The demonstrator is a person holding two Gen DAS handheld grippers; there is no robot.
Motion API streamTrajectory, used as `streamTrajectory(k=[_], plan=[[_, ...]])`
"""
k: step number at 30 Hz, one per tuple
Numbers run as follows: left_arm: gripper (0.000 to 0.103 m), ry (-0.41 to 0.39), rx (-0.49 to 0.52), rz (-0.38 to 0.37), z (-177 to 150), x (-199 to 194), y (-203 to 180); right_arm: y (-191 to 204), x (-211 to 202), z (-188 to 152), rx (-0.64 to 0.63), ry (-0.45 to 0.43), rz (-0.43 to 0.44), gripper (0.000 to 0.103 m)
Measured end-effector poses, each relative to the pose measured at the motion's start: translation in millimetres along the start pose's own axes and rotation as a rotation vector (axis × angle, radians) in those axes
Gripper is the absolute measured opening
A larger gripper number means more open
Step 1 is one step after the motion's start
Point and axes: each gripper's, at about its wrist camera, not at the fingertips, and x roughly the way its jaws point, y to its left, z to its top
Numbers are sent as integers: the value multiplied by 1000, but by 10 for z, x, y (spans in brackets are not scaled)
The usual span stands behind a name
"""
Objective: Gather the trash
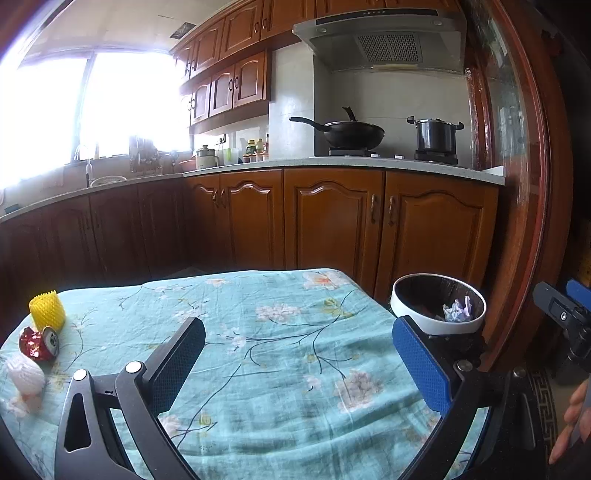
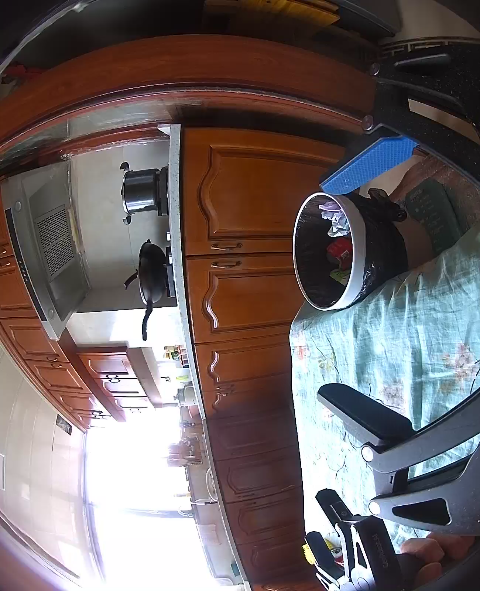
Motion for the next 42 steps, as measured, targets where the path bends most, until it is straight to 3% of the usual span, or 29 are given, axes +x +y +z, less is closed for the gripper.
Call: streamTrajectory(k=[42], plan=[[102, -7, 22, -16, 3, 24, 24, -39, 7, 11, 9, 2, 7, 103]])
